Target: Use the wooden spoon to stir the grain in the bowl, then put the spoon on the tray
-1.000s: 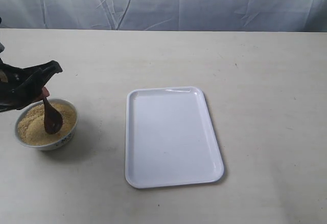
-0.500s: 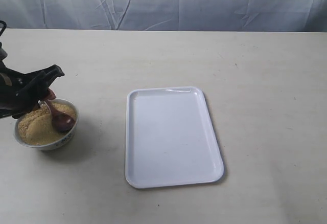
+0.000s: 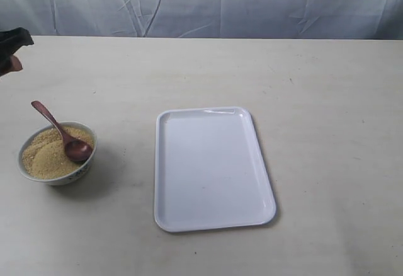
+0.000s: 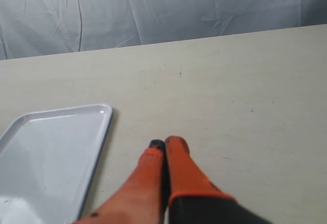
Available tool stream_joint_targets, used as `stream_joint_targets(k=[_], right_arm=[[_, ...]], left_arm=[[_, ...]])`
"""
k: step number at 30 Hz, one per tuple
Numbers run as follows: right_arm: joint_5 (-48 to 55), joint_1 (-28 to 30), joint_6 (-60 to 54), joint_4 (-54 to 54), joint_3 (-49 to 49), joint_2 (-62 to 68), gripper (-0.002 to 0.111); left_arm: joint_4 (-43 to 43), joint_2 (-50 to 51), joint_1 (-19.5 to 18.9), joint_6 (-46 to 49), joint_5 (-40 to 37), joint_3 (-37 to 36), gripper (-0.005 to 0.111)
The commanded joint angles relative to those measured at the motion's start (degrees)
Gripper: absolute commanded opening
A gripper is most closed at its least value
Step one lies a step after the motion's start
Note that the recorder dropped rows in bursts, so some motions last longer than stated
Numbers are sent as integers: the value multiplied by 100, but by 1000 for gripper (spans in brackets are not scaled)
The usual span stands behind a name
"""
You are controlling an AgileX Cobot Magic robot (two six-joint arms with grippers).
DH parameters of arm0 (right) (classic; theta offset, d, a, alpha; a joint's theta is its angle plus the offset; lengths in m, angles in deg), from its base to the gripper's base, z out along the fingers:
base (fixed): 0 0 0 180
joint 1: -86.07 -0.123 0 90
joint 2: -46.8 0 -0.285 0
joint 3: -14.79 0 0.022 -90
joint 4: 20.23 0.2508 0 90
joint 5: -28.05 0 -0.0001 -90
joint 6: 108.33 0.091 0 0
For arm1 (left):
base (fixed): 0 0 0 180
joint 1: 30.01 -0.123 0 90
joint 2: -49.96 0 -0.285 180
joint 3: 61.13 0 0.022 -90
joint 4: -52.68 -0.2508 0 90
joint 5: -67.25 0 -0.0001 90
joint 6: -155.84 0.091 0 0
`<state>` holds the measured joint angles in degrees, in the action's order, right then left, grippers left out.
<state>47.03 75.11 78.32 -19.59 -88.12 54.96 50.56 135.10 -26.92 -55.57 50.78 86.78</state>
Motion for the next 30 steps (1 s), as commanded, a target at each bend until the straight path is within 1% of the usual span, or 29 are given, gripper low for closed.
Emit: stream_joint_targets(k=[1,4,5,6,8,11,15,19,21,23,25,26,27,28,30], right_arm=[[-60,31,-8,-12,13,-38,0],[-60,31,-8,-12,13,-38,0],[-60,31,-8,-12,13,-38,0],[-60,31,-8,-12,13,-38,0],[-60,31,-8,-12,13,-38,0],[-60,31,-8,-12,13,-38,0],[-60,31,-8,-12,13,-38,0],[-71,31,-8,-12,13,-38,0],[-71,31,-8,-12,13,-38,0],[-71,31,-8,-12,13,-38,0],[-71,31,-8,-12,13,-38,0],[-71,31,-8,-12,13,-38,0],[-71,31,-8,-12,13,-38,0],[-71,31,-8,-12,13,-38,0],[-71,31,-8,-12,13,-38,0]], left_arm=[[2125,-32,-503,2000,-390,33,38],[3464,-52,-732,3308,-353,33,37],[3785,-73,-787,3670,-301,33,37],[3933,-104,-822,3928,-239,33,37],[3923,-211,-822,4413,-20,8,37],[3890,-423,-822,4446,31,-90,37],[3877,-790,-812,4575,404,-429,37],[3621,-1215,-812,4596,643,-803,37],[3531,-1506,-812,4666,983,-1050,37],[3509,-1805,-812,4747,1494,-1314,37],[3493,-2028,-789,4592,2203,-1694,37],[3441,-2148,-751,4253,2708,-1981,37],[3320,-2210,-702,3733,2994,-2158,37],[3094,-2235,-690,3296,3214,-2355,36],[2001,-2249,-690,2026,3550,-2640,34]])
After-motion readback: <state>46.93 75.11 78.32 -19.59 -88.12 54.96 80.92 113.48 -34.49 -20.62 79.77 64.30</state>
